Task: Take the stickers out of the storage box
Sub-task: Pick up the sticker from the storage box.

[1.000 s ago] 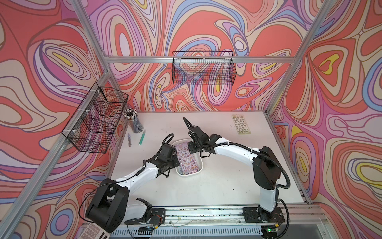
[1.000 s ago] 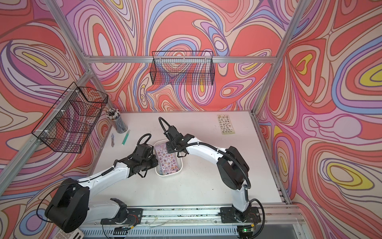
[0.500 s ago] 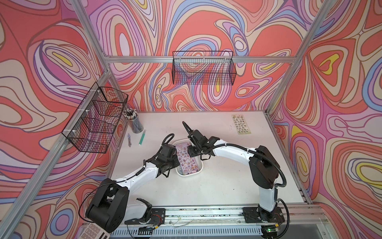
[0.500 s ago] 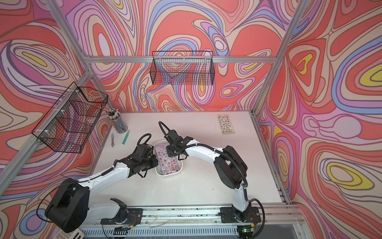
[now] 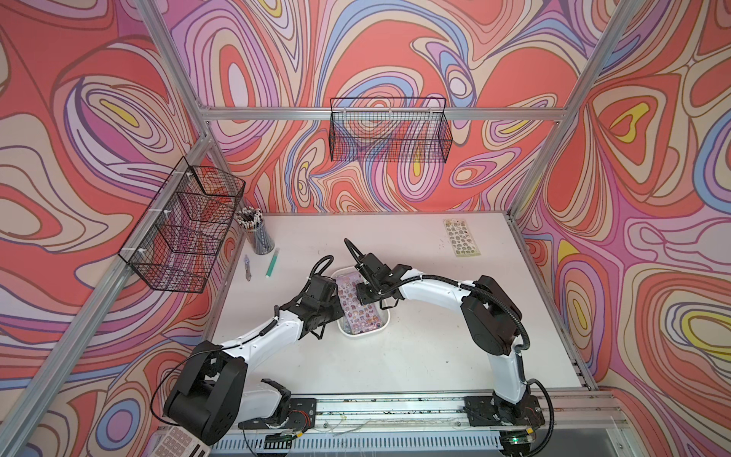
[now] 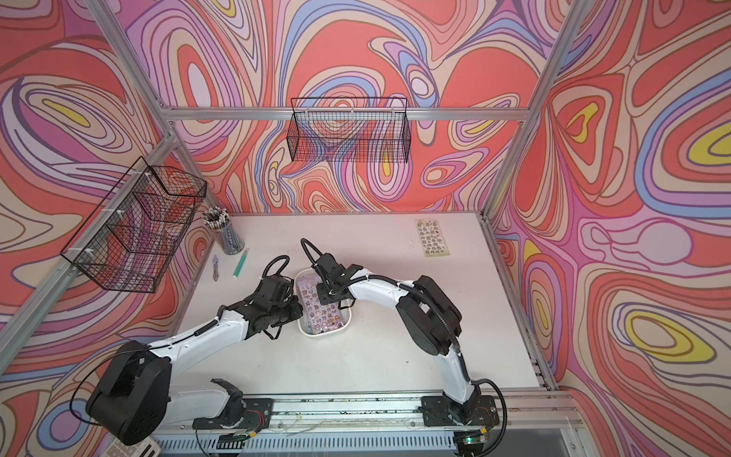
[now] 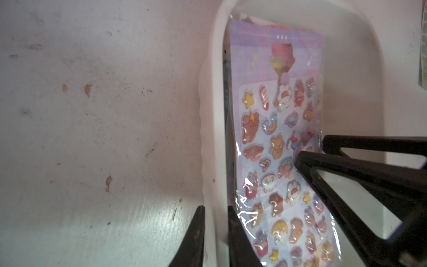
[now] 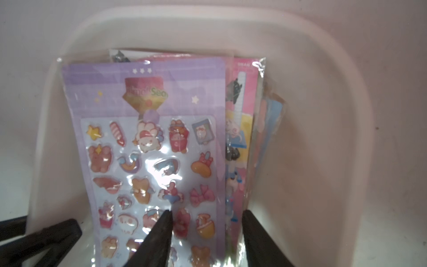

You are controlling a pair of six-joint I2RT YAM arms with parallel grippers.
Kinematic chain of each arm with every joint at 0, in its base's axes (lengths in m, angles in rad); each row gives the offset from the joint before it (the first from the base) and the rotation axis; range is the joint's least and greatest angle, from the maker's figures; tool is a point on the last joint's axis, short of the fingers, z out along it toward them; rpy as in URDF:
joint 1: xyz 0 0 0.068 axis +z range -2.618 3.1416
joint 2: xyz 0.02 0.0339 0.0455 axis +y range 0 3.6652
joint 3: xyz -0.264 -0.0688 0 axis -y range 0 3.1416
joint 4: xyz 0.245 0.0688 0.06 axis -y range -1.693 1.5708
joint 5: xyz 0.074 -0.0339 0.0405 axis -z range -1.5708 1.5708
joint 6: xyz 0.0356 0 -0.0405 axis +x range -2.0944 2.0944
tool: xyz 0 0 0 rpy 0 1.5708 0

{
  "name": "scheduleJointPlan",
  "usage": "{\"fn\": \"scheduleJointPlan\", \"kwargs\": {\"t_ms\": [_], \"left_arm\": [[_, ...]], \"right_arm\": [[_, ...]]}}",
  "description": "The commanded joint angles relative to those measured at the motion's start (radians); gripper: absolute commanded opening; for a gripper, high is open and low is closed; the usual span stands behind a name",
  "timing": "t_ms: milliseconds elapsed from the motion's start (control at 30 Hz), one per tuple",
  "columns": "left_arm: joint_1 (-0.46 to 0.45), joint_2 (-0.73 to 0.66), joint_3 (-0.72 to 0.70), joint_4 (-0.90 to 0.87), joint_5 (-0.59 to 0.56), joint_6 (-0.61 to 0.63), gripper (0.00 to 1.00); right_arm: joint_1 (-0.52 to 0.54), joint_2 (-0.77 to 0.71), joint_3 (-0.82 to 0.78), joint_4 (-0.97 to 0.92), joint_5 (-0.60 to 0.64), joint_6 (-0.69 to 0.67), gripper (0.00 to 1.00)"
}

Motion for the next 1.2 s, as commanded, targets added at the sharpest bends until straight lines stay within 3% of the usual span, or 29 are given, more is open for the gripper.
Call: {"fn": "scheduleJointPlan", "kwargs": {"t_ms": [0,400,800,1167], "left_arm": [[-0.005,-0.016,0.007,-0.008,-0.004,-0.006,0.21],[-0.005,-0.019,0.001,-0.005,-0.009,-0.008,0.24],[-0.012,-0.048,0.022,-0.027,-0.019,-0.007,0.34],[-0.017,-0.064,0.035,-0.046,-0.025,-0.01,0.35]], "right_arm": [[0.002,0.031,0.025,0.004,0.002,0.003,0.5],[-0.026,0.079,0.056,0.002,-0.088,0.005,0.54],[-0.092,0.033,-0.02,0.081,-0.241,0.063,0.31],[-0.133,0.005,-0.07,0.146,-0.337,0.104,0.1]]}}
